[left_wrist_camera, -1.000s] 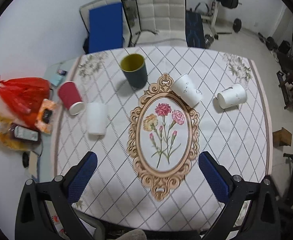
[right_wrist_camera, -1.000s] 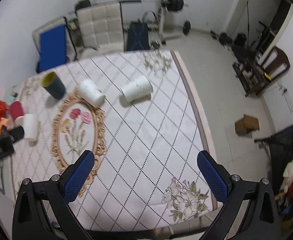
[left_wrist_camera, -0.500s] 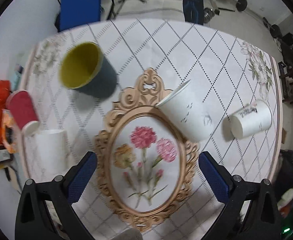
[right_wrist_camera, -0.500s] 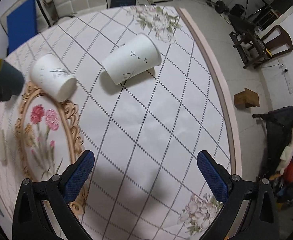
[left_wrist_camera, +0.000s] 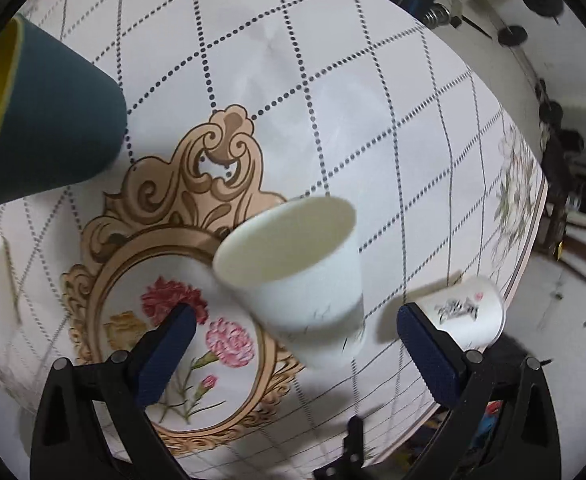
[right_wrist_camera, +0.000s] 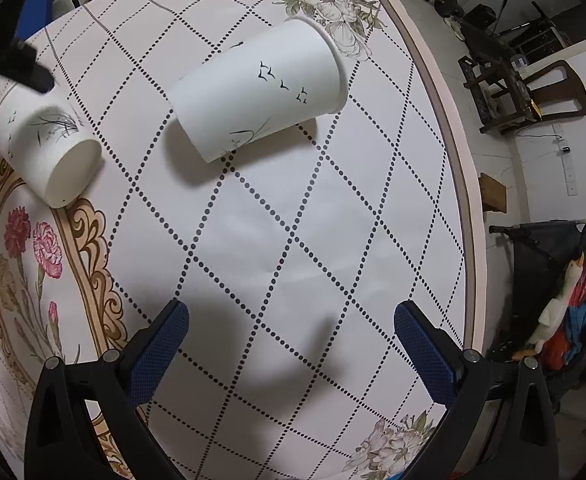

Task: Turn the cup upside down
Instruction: 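Lift the white cup with the left tool and turn it upright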

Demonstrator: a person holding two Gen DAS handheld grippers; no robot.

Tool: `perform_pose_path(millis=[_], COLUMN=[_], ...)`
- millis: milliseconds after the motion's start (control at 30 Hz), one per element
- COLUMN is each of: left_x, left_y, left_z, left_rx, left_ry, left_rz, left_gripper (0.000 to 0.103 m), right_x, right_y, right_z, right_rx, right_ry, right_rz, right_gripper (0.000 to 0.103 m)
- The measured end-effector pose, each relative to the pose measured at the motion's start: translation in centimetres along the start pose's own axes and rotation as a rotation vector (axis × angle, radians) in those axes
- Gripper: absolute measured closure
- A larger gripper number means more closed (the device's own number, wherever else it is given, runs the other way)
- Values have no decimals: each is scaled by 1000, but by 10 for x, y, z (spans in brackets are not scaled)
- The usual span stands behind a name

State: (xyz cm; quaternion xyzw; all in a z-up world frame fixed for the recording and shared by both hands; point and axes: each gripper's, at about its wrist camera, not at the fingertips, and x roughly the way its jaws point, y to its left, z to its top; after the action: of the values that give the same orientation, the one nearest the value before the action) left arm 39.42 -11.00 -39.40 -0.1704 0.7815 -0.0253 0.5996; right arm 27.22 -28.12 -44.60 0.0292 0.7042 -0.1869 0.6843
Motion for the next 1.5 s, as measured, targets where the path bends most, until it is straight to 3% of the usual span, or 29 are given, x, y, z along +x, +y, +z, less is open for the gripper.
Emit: perform_pose_path(millis=[133, 300, 500, 733, 867, 1000, 1267, 1500], left_x=[6, 14, 30, 37, 33, 31, 20, 43], left_y=[0, -18, -42, -68, -77, -75, -19, 19], left_z=[8, 25, 19, 6, -16, -41, -123, -182], left_rx=[-13, 93, 249, 374, 466, 518, 553, 554], left_ry=[-15, -51, -99, -161, -188, -160, -99, -64], left_rz=[17, 112, 237, 320, 363, 371, 399, 452], left_gripper=[4, 21, 24, 26, 26, 26, 26, 26], right_x=[1, 3, 1, -2, -2, -4, -12, -9], right_y=[-1, 2, 5, -1, -7, -16, -38, -53], right_z=[3, 5, 4, 2, -2, -13, -57, -114], right_rx=[3, -3, -3, 1, 1, -3, -21, -73], right_ry=[5, 6, -3, -10, -10, -9, 2, 20], right_rz=[0, -3, -1, -1, 5, 11, 37, 41], right_gripper=[0, 0, 0, 0, 0, 0, 0, 0])
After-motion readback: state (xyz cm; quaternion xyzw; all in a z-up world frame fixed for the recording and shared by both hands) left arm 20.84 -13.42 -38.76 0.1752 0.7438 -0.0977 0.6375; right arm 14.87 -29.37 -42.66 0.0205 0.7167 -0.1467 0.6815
